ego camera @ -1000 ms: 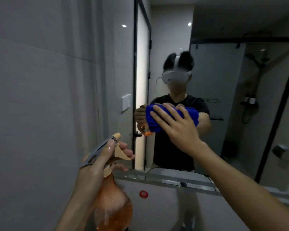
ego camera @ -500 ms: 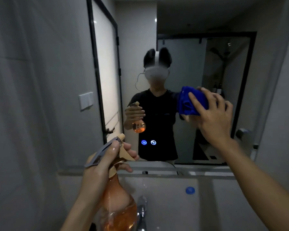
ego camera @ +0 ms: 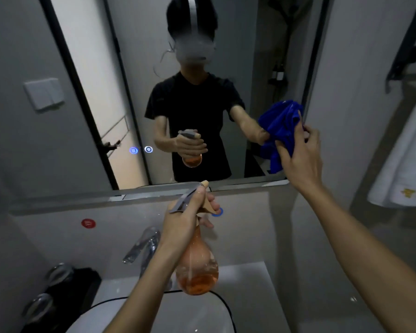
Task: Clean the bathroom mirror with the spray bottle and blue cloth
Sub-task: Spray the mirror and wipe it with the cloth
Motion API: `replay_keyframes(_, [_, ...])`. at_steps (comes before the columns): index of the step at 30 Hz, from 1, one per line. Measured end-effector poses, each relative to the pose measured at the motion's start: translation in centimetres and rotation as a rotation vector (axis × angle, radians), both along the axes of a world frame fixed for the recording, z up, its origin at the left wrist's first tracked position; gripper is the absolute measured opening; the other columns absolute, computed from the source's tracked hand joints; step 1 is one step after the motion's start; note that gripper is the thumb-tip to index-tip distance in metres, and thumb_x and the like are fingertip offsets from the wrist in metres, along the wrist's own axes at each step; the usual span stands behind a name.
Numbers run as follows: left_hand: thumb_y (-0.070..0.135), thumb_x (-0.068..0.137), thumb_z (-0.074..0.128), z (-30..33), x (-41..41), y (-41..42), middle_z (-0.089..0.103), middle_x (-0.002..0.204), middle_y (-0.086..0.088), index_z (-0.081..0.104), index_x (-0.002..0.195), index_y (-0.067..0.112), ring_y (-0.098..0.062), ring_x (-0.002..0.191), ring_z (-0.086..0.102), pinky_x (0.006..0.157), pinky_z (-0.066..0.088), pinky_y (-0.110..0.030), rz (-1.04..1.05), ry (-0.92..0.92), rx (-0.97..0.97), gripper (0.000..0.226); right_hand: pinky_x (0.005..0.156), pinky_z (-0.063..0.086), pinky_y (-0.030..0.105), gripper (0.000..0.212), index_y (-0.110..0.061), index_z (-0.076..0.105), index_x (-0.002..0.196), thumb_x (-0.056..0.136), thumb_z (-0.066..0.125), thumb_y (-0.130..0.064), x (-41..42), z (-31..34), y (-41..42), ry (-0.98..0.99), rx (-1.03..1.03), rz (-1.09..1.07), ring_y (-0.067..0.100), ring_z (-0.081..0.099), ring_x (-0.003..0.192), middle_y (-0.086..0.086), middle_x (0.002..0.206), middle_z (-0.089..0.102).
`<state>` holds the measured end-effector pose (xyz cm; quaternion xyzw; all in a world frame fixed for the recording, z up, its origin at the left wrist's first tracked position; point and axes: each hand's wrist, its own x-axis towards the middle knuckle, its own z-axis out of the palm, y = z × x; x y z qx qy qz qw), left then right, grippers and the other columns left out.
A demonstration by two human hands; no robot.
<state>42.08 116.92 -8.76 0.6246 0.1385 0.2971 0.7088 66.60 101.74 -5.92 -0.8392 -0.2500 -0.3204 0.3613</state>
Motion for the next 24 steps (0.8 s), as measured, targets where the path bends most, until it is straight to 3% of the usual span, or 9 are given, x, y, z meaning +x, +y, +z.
replay_keyframes(3, [0.041, 0.094, 0.056, -1.5, 1.6, -1.1, 0.075, 0.077, -0.013, 0.073, 0.085, 0.011, -0.026, 0.08, 0.073, 0.071, 0.053, -0.042, 0.034, 0.083, 0.107, 0.036, 0.08, 0.055, 0.045, 0.058, -0.02, 0.035, 0.145, 0.095, 0.056, -0.042, 0.3, -1.4, -1.0, 0.048, 0.151, 0.044, 0.027, 0.051, 0.112, 0.009, 0.135, 0.037])
replay_keyframes(8, [0.049, 0.093, 0.053, -1.9, 3.2, -1.8, 0.07, 0.071, -0.014, 0.071, 0.081, 0.015, -0.035, 0.075, 0.069, 0.07, 0.049, -0.044, -0.002, 0.023, 0.172, 0.04, 0.079, 0.05, 0.036, 0.055, -0.014, 0.042, 0.14, 0.094, 0.06, -0.039, 0.7, -4.2, -1.4, 0.082, 0.252, 0.021, 0.027, 0.051, 0.112, 0.011, 0.135, 0.038])
replay_keyframes(12, [0.045, 0.092, 0.059, -0.7, 3.3, -2.4, 0.07, 0.079, -0.021, 0.074, 0.09, 0.014, -0.041, 0.082, 0.067, 0.067, 0.049, -0.043, -0.037, -0.068, 0.115, 0.035, 0.092, 0.051, 0.048, 0.064, -0.014, 0.044, 0.139, 0.091, 0.047, -0.056, 1.7, -4.5, 1.4, 0.142, 0.399, 0.001, 0.032, 0.046, 0.117, 0.015, 0.133, 0.037])
replay_keyframes(15, [0.045, 0.088, 0.062, 0.5, 2.8, -2.1, 0.069, 0.077, -0.023, 0.074, 0.085, 0.01, -0.037, 0.076, 0.067, 0.063, 0.048, -0.04, -0.058, -0.122, 0.085, 0.038, 0.093, 0.048, 0.051, 0.068, -0.012, 0.046, 0.143, 0.092, 0.042, -0.056, 0.8, -2.5, 5.5, 0.069, 0.496, -0.141, 0.038, 0.046, 0.116, 0.022, 0.133, 0.042])
replay_keyframes(18, [0.039, 0.088, 0.059, 1.4, 2.7, -1.7, 0.066, 0.078, -0.029, 0.073, 0.083, 0.004, -0.038, 0.075, 0.067, 0.06, 0.048, -0.041, -0.032, -0.18, 0.063, 0.038, 0.1, 0.037, 0.049, 0.067, -0.022, 0.036, 0.15, 0.091, 0.051, -0.051, -1.8, -1.3, 10.6, -0.118, 0.337, -0.201, 0.034, 0.043, 0.119, 0.02, 0.139, 0.04])
replay_keyframes(21, [0.041, 0.086, 0.062, 1.7, 2.9, -1.0, 0.067, 0.081, -0.028, 0.073, 0.083, 0.005, -0.039, 0.077, 0.068, 0.059, 0.05, -0.041, -0.026, -0.178, 0.073, 0.038, 0.096, 0.039, 0.048, 0.068, -0.03, 0.027, 0.151, 0.093, 0.06, -0.045, -3.7, -4.9, 13.4, -0.467, -0.026, -0.07, 0.033, 0.045, 0.119, 0.018, 0.14, 0.035])
replay_keyframes(23, [0.052, 0.083, 0.062, 1.6, 3.1, 0.0, 0.069, 0.08, -0.024, 0.075, 0.082, 0.013, -0.039, 0.08, 0.068, 0.061, 0.051, -0.042, -0.034, -0.132, 0.082, 0.041, 0.09, 0.042, 0.048, 0.07, -0.032, 0.032, 0.151, 0.091, 0.067, -0.039, -2.8, -8.8, 11.8, -0.629, -0.241, 0.018, 0.033, 0.047, 0.115, 0.016, 0.138, 0.037])
replay_keyframes(24, [0.063, 0.078, 0.064, 1.3, 3.2, 0.5, 0.07, 0.08, -0.022, 0.076, 0.081, 0.017, -0.039, 0.081, 0.068, 0.062, 0.051, -0.043, -0.045, -0.091, 0.098, 0.047, 0.089, 0.043, 0.048, 0.072, -0.034, 0.035, 0.15, 0.088, 0.071, -0.033, -2.2, -10.2, 10.1, -0.612, -0.288, 0.053, 0.032, 0.048, 0.114, 0.015, 0.137, 0.04])
